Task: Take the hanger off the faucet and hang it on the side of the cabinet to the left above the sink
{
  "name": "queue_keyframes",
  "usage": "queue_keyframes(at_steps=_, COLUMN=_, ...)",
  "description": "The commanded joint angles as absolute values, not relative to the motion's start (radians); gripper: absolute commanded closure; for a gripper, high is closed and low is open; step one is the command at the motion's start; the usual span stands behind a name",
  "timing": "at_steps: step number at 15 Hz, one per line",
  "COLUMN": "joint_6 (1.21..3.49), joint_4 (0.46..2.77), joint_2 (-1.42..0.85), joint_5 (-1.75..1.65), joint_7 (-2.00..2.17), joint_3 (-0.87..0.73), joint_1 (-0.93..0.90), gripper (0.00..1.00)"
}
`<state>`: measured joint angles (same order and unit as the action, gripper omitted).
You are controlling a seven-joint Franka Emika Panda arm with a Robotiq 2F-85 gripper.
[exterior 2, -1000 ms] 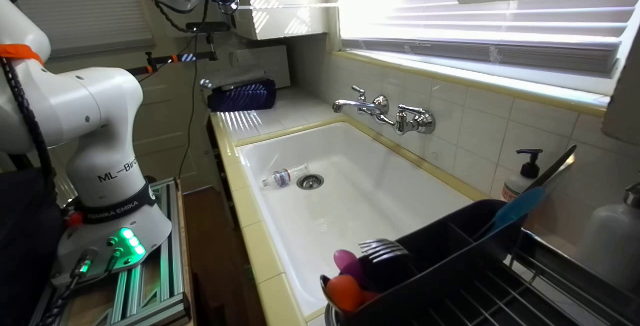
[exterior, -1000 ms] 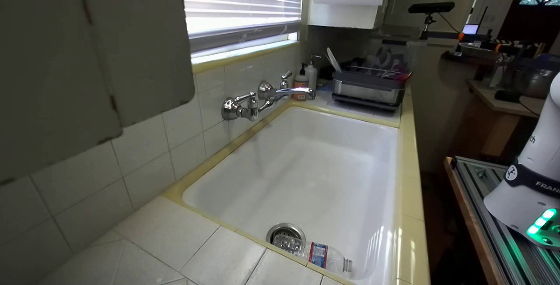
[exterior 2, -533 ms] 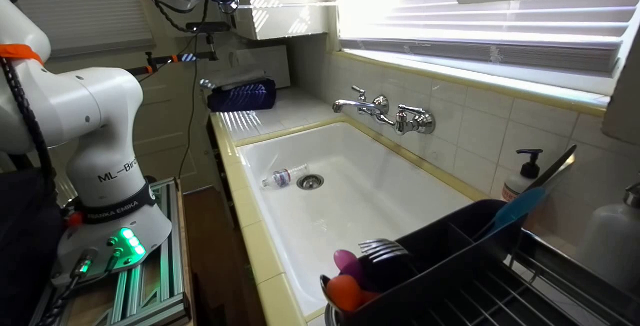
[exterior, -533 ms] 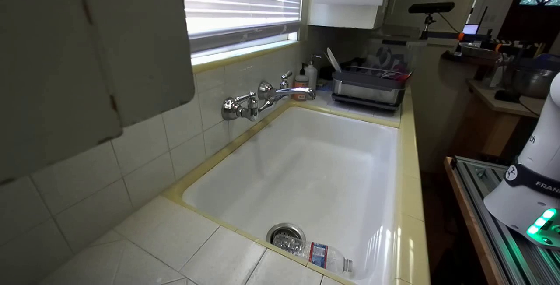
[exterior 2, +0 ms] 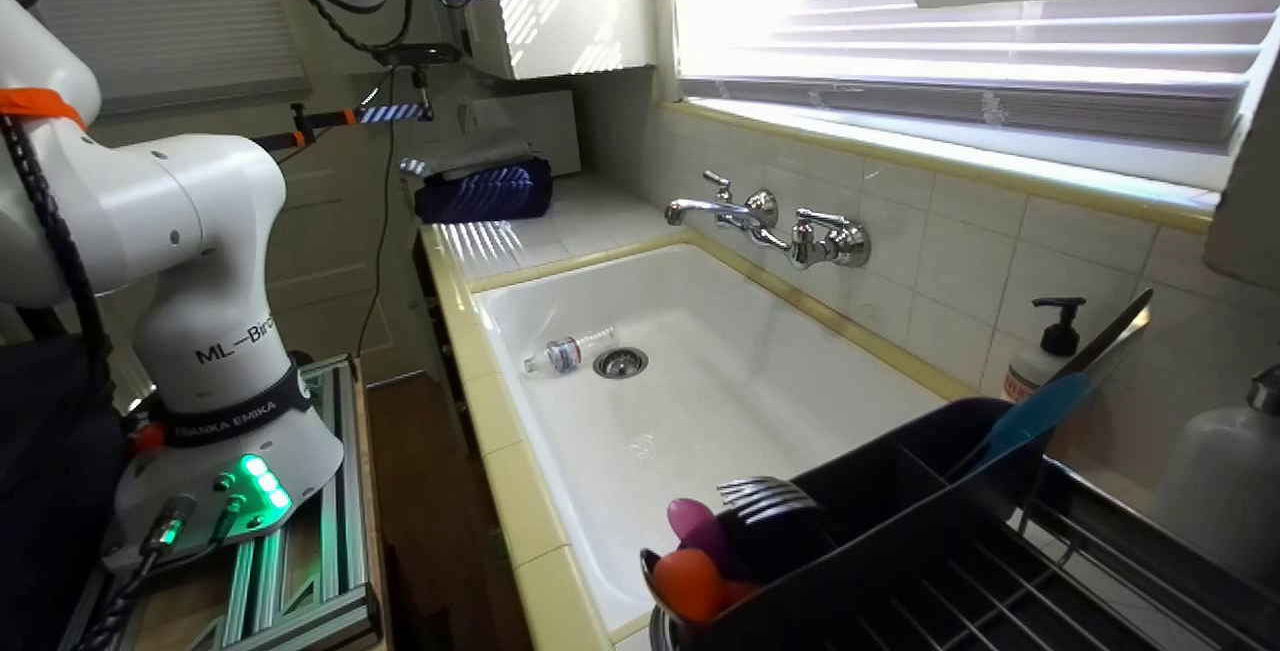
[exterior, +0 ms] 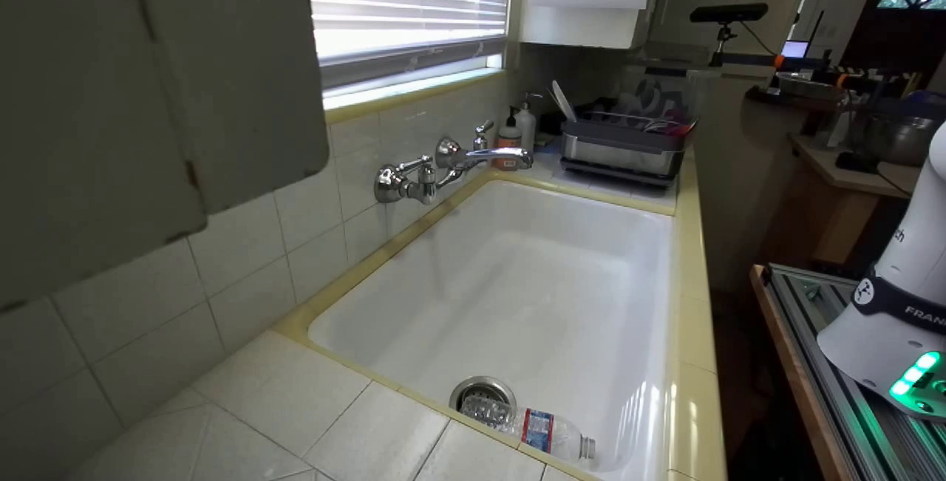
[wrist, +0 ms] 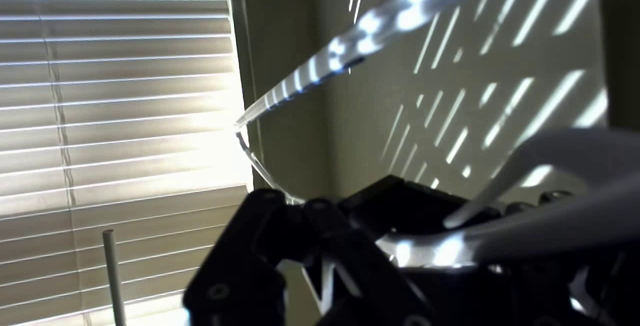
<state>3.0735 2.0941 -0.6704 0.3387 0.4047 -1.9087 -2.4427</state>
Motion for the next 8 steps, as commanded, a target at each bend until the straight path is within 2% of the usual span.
queue_keyframes(at_steps=1, joint_6=3.103, joint_4=2.088, joint_2=-0.689, joint_5=0.365, joint_7=0.386, joint_3=-1.929, joint_1=-2.444, gripper=1.0)
queue_keyframes(at_steps=8, joint_6=3.144, joint_4=2.06, joint_2=-0.684, joint_5=0.365, joint_7=0.38, joint_3=-1.934, joint_1=-2.44, gripper=1.0)
